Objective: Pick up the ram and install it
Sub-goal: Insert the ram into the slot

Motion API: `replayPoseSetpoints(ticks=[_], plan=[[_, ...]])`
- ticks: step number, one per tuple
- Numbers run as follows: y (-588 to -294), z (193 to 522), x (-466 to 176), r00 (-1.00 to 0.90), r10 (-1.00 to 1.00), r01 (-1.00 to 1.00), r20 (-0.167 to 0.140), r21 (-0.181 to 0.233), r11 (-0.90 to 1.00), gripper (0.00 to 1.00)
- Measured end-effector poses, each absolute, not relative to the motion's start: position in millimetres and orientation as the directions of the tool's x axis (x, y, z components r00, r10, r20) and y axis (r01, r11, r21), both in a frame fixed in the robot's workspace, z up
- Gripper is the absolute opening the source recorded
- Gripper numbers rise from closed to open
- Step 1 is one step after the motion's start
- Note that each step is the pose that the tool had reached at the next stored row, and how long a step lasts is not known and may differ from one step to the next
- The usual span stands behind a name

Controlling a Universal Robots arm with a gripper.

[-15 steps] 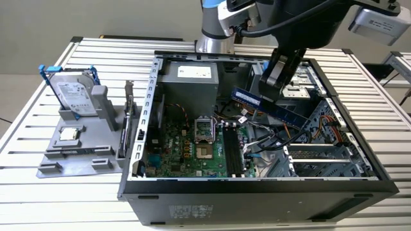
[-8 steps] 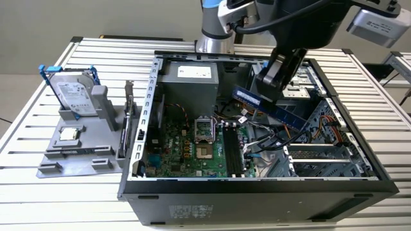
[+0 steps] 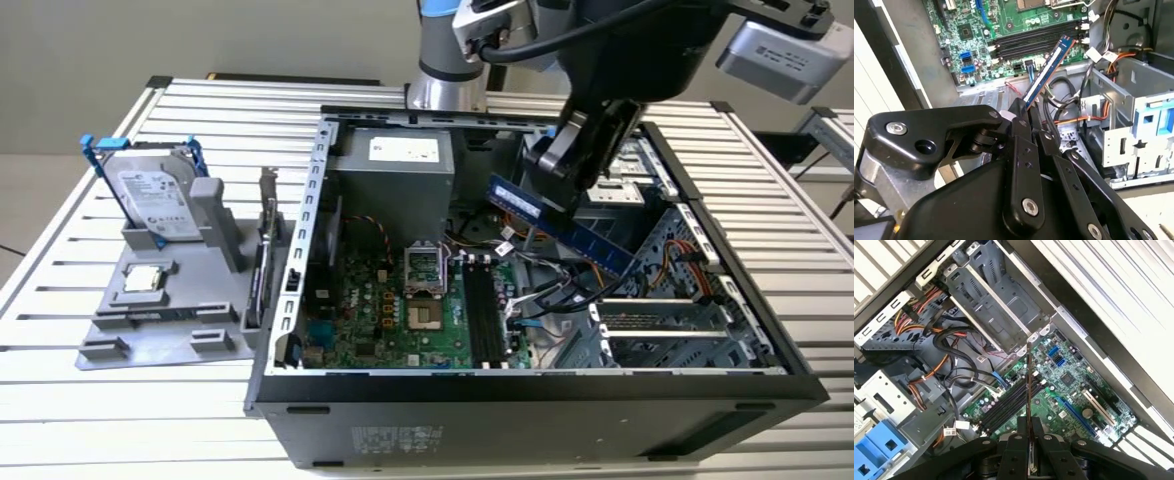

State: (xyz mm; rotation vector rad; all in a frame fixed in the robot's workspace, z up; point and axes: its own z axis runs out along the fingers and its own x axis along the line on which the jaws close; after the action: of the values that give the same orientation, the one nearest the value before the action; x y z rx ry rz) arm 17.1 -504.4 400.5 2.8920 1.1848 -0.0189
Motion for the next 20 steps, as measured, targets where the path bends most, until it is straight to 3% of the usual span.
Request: replayPoseSetpoints(ticks=[20], plan=[[-504.4,400.4,17.9,0.848,0.530,0.530,-0.023,0.017,-0.848,0.00]])
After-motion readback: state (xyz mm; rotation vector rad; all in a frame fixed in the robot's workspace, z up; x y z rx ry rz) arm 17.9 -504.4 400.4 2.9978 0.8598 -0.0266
